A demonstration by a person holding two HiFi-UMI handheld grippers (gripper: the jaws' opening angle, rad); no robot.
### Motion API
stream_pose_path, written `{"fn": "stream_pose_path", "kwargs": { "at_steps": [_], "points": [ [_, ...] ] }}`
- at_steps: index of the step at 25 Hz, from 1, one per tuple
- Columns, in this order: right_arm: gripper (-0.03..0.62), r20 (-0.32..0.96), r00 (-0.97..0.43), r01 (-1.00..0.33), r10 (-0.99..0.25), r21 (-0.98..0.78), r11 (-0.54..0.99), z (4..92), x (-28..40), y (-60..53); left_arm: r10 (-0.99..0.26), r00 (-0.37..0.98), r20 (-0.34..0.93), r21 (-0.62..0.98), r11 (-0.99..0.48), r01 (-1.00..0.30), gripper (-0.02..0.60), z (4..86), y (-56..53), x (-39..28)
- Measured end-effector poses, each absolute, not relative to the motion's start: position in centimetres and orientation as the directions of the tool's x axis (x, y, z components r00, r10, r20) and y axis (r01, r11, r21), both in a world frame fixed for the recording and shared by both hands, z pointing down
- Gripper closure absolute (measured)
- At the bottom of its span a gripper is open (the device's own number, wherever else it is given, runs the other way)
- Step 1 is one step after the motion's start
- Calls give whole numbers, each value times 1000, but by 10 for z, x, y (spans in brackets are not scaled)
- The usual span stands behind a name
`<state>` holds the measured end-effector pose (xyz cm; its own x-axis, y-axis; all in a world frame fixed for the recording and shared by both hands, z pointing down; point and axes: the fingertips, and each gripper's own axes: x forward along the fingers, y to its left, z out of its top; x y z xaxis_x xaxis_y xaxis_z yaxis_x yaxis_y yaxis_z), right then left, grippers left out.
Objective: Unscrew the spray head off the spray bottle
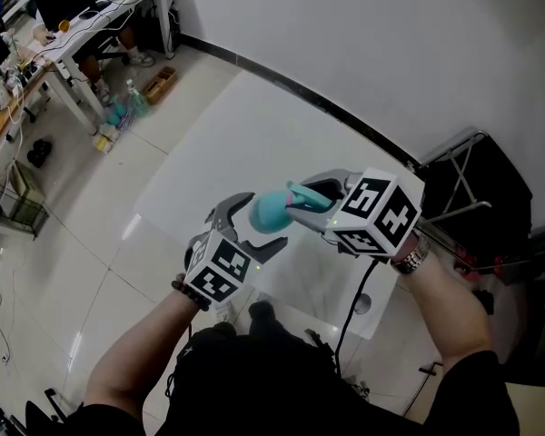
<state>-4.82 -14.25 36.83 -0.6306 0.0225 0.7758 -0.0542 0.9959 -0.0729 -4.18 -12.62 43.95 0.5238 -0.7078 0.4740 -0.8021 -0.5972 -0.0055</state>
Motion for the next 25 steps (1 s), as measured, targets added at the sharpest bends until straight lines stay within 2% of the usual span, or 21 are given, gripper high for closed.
{"fn": "stream_pose_path", "kwargs": {
  "at_steps": [10, 13, 25],
  "points": [
    [471, 755, -652, -27, 73, -119, 993, 355, -61, -112, -705, 506, 497, -99, -625, -774, 135, 440, -114, -44],
    [471, 751, -655, -22, 82, -128, 991, 353, -63, -107, -707, 497, 503, -129, -631, -765, 159, 439, -112, -45],
    [471, 765, -633, -7, 117, -156, 988, 361, -59, -93, -643, 514, 569, -160, -699, -697, 180, 445, -92, -50]
  ]
}}
